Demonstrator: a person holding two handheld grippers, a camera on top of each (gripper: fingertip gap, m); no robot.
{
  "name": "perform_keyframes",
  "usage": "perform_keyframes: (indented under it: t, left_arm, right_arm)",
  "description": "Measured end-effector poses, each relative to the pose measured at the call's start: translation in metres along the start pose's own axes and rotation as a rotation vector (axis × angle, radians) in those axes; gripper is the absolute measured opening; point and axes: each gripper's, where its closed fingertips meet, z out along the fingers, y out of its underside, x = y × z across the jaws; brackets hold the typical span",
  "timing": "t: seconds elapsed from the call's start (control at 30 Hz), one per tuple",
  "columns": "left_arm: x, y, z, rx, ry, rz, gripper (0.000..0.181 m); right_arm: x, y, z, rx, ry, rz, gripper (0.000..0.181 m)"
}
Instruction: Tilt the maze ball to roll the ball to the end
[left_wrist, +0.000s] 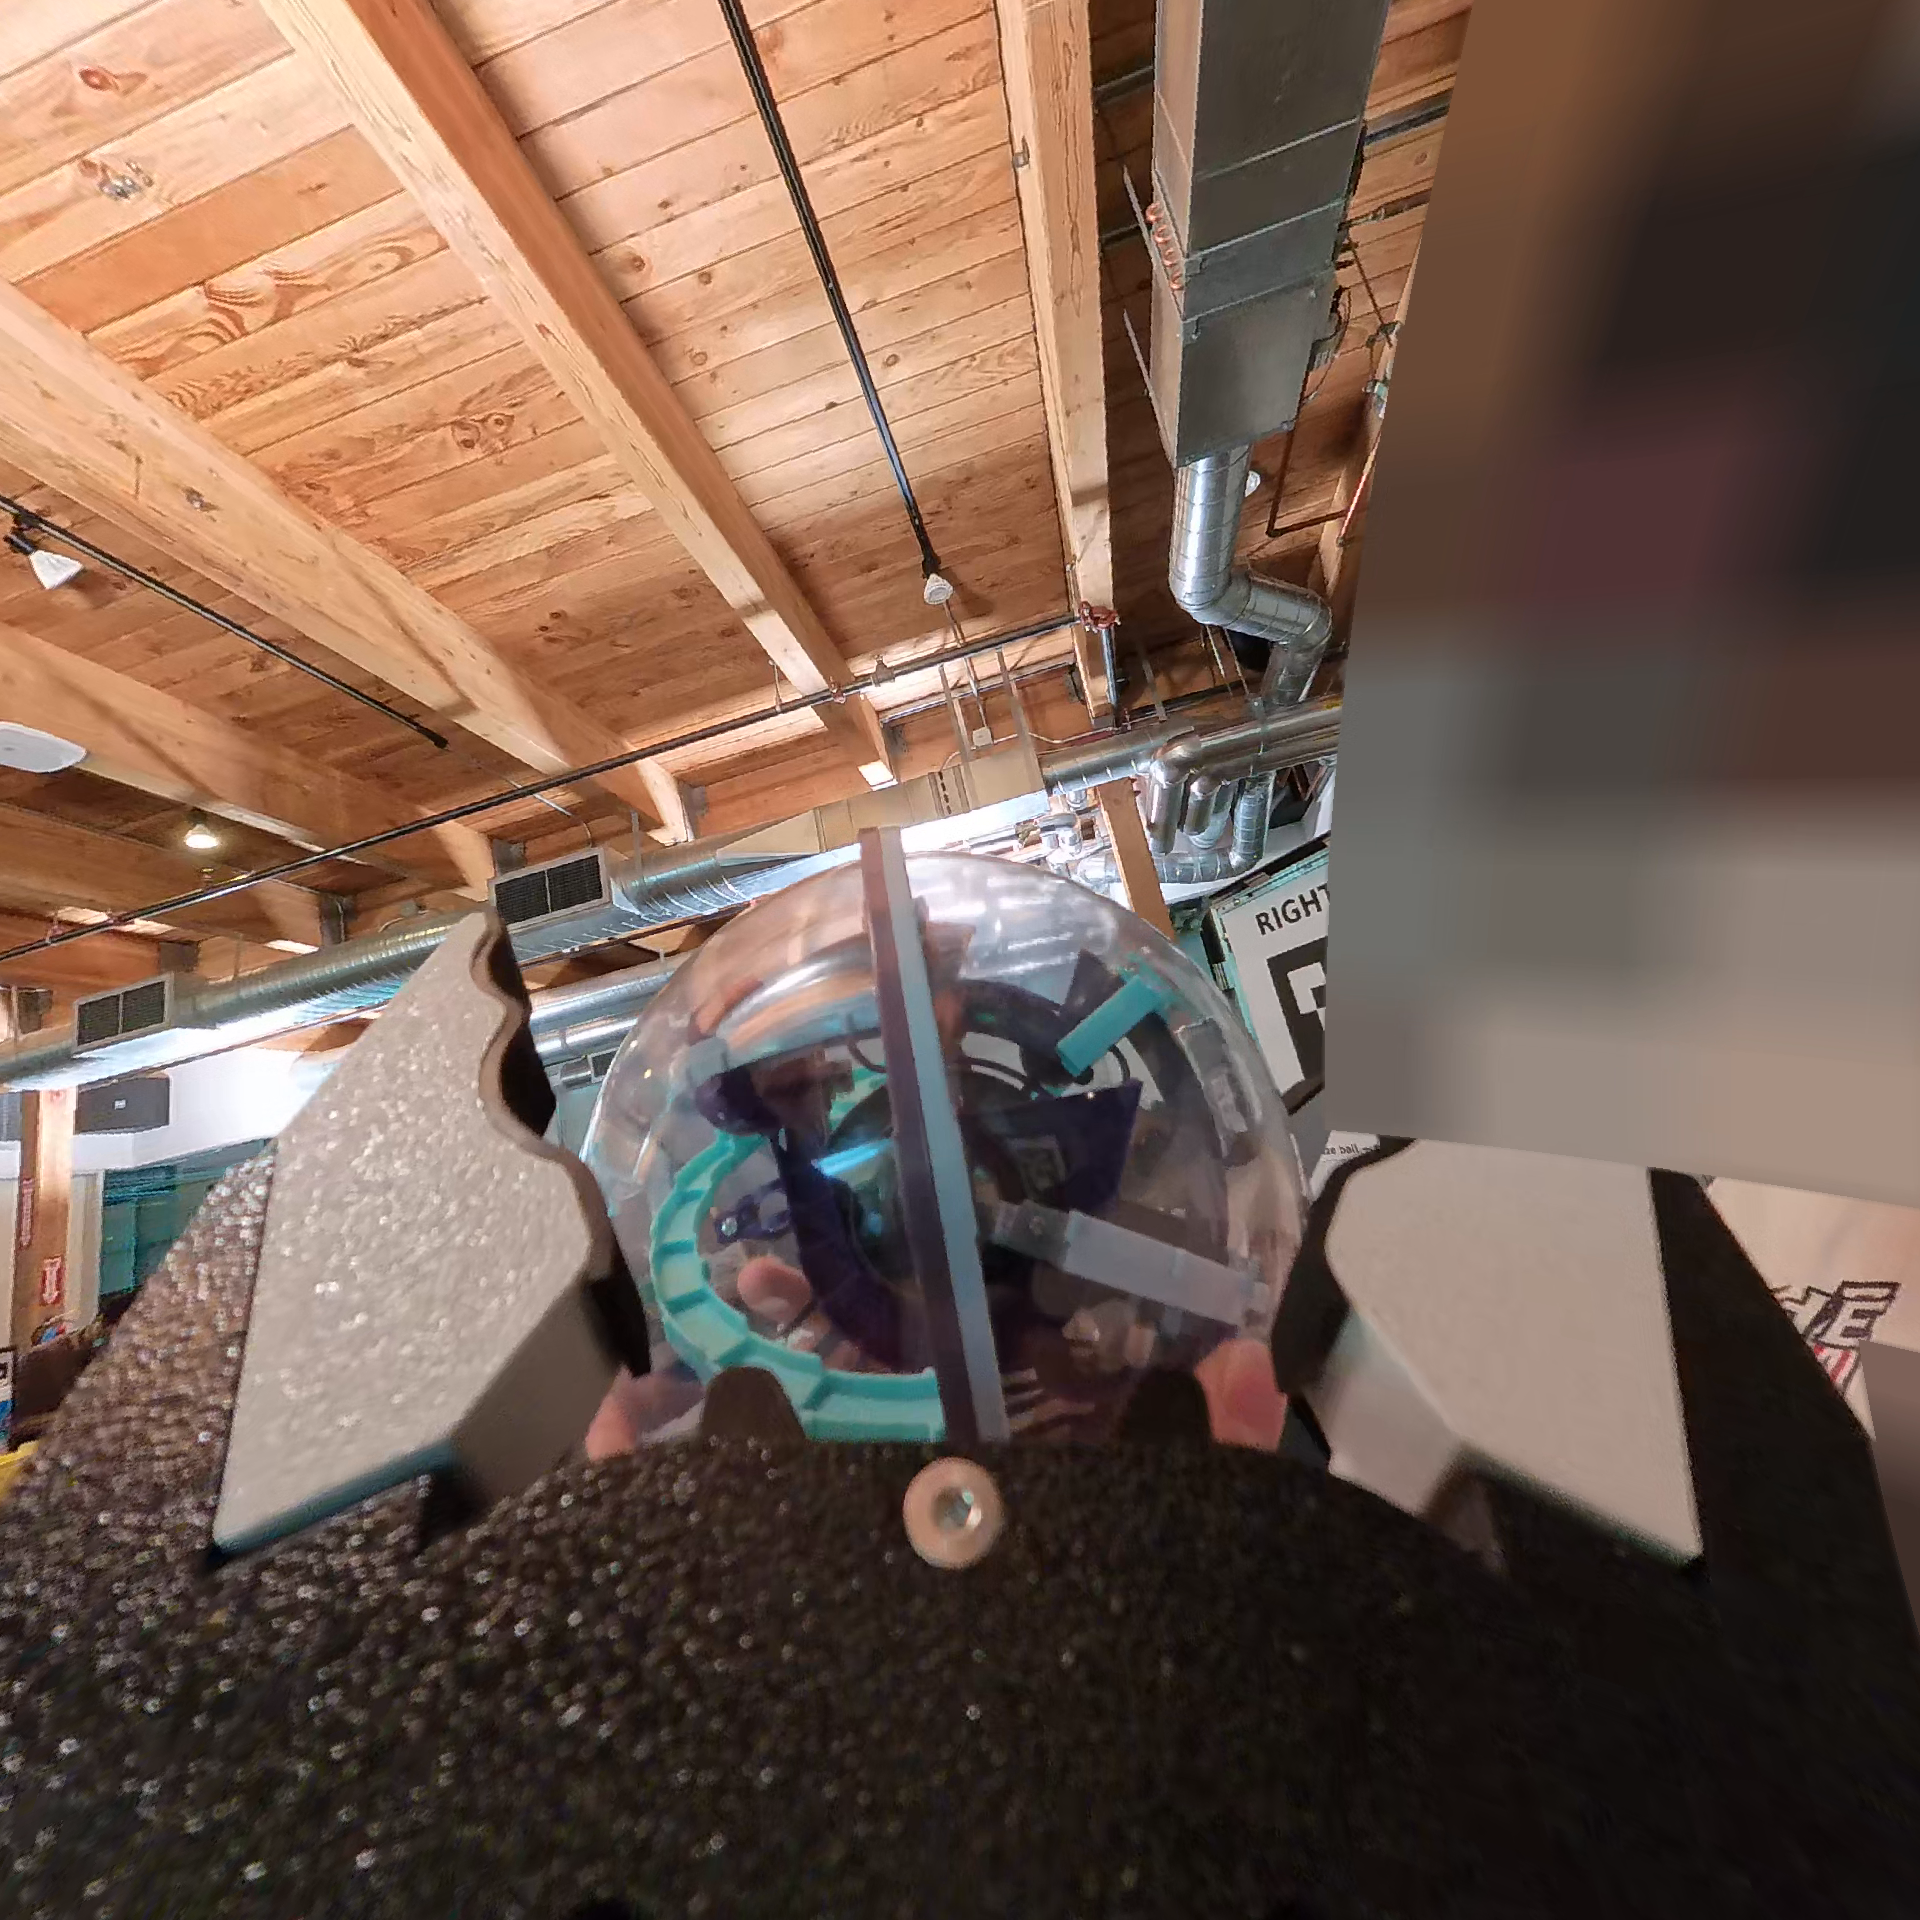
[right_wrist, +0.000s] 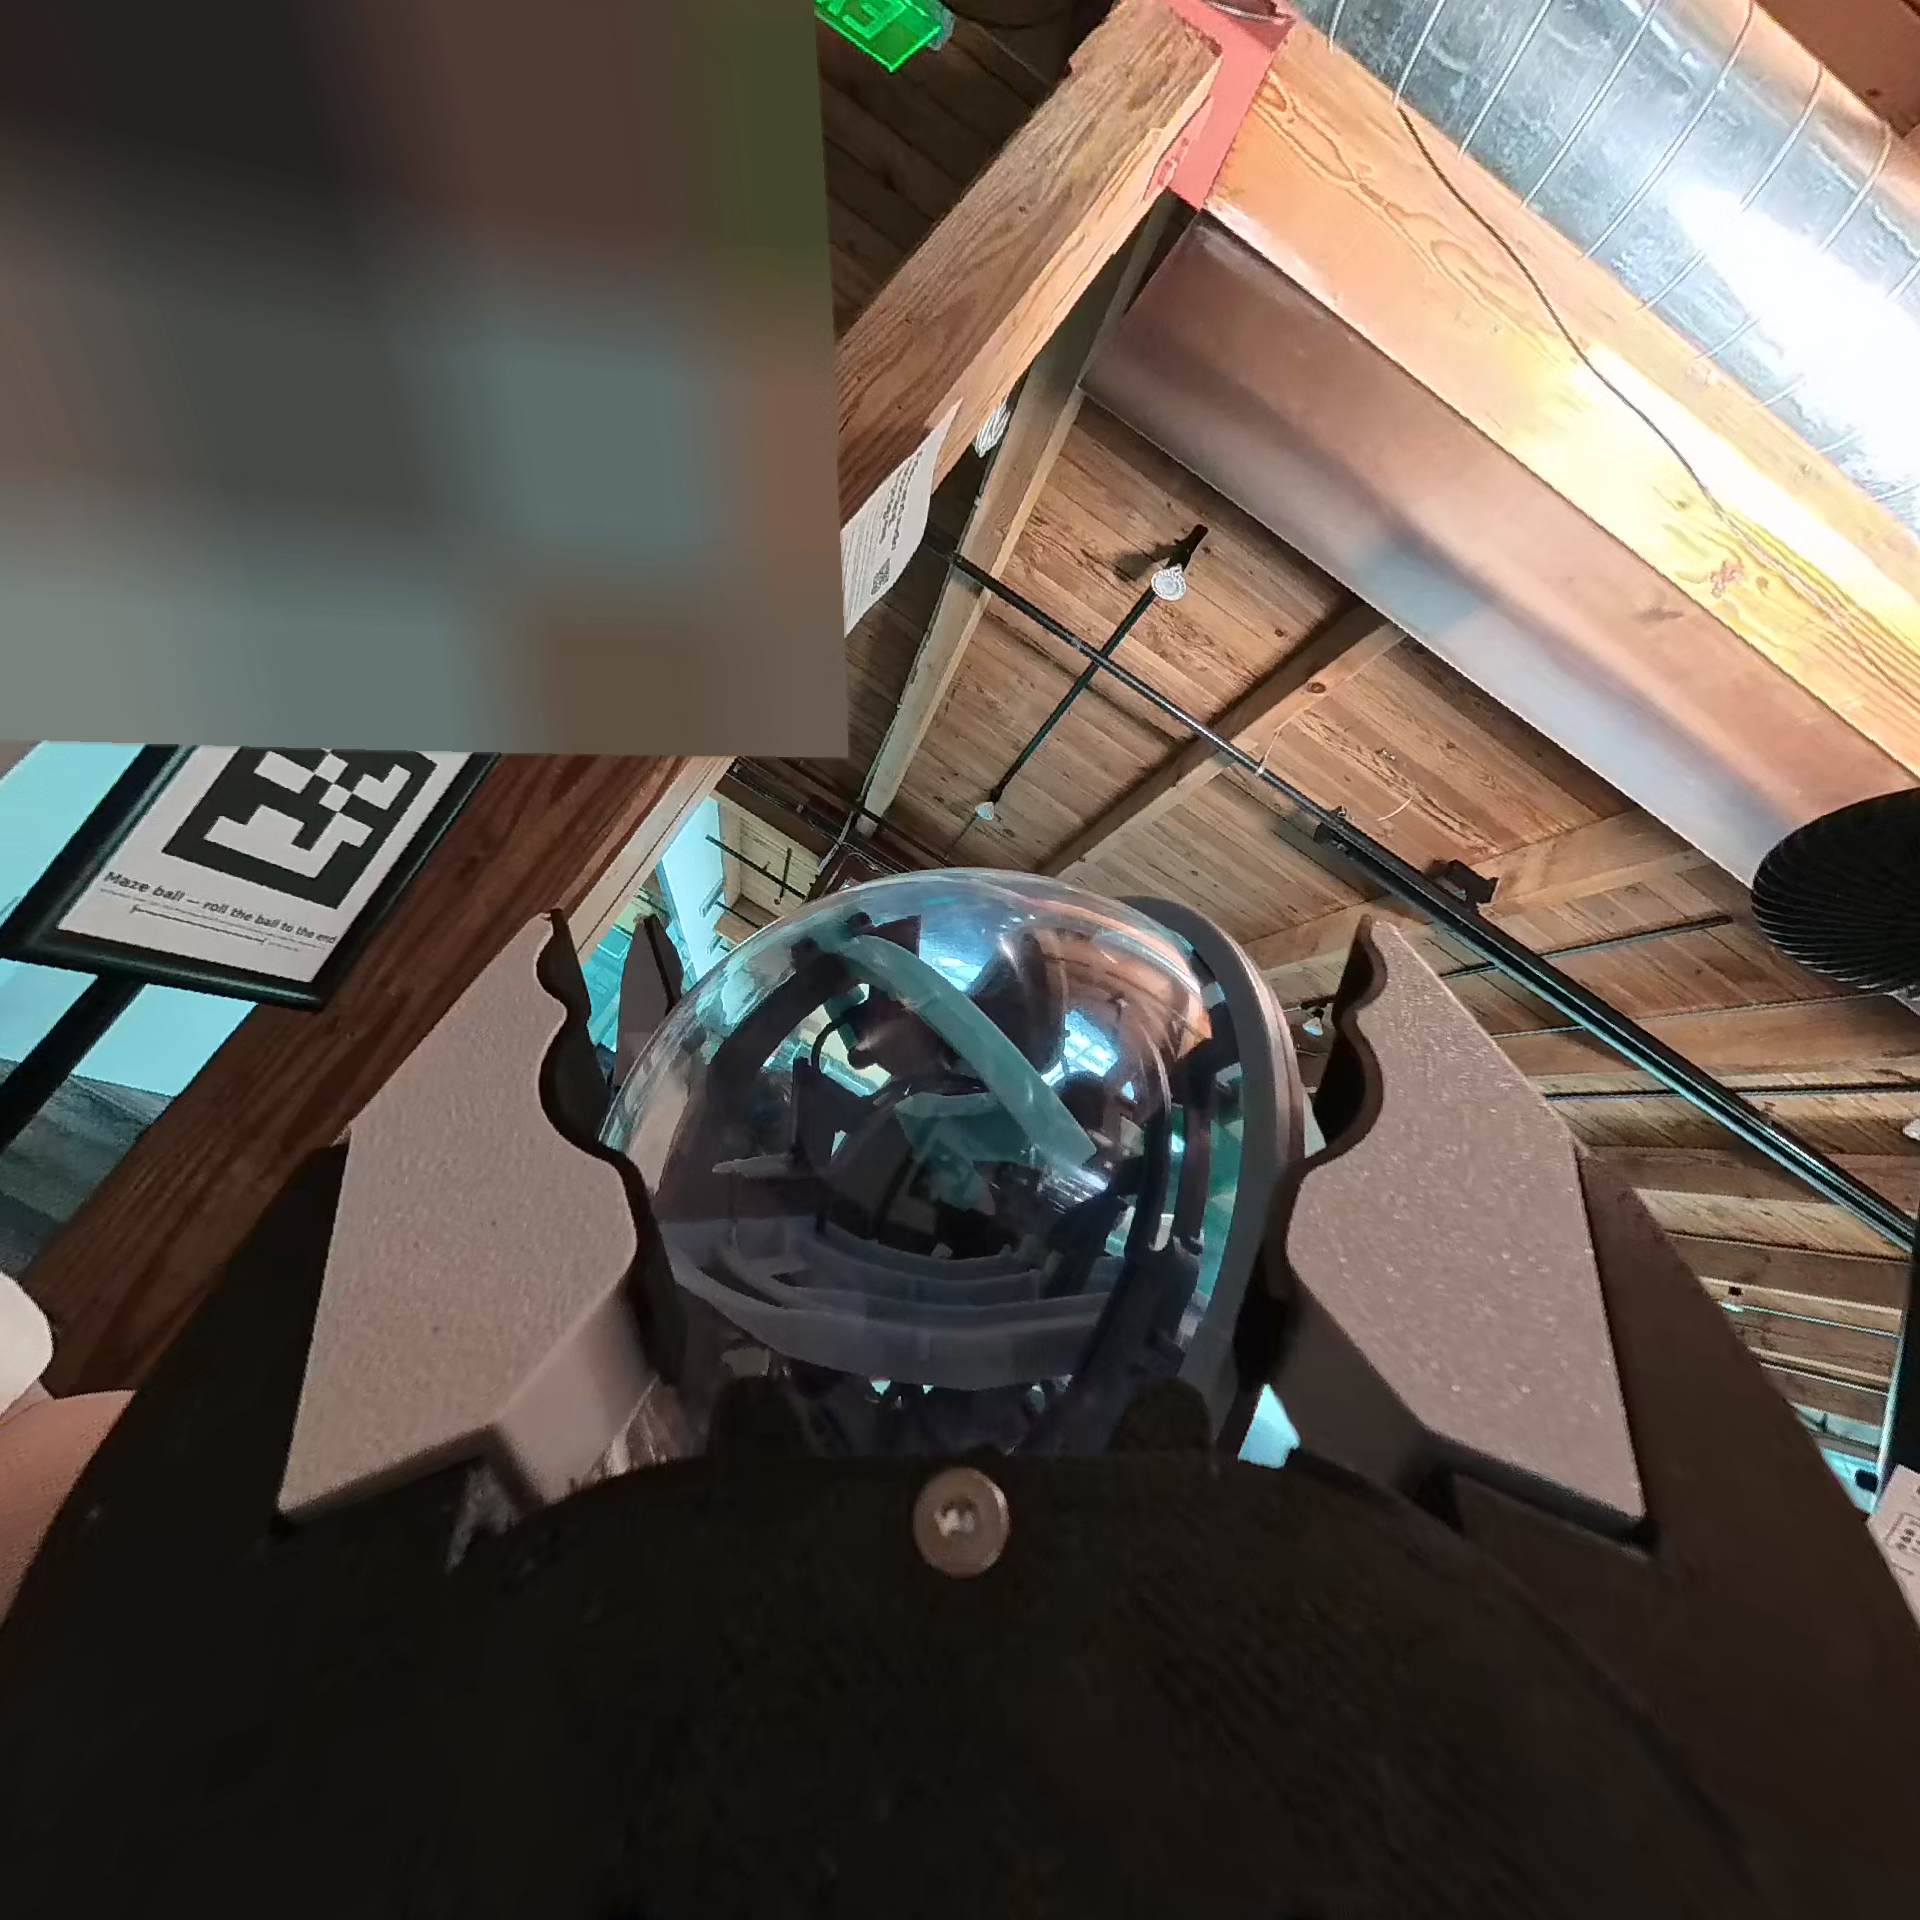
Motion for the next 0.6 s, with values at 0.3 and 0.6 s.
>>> perform_keyframes:
  t: [0.3, 0.6]
  left_arm:
    - [0.004, -0.005, -0.012, 0.139, 0.089, -0.004, 0.156]
    - [0.003, -0.005, -0.023, 0.200, 0.131, -0.001, 0.156]
  right_arm:
    - [-0.014, -0.003, 0.005, -0.031, -0.044, -0.094, 0.139]
    - [-0.017, 0.000, 0.004, -0.035, -0.064, -0.094, 0.137]
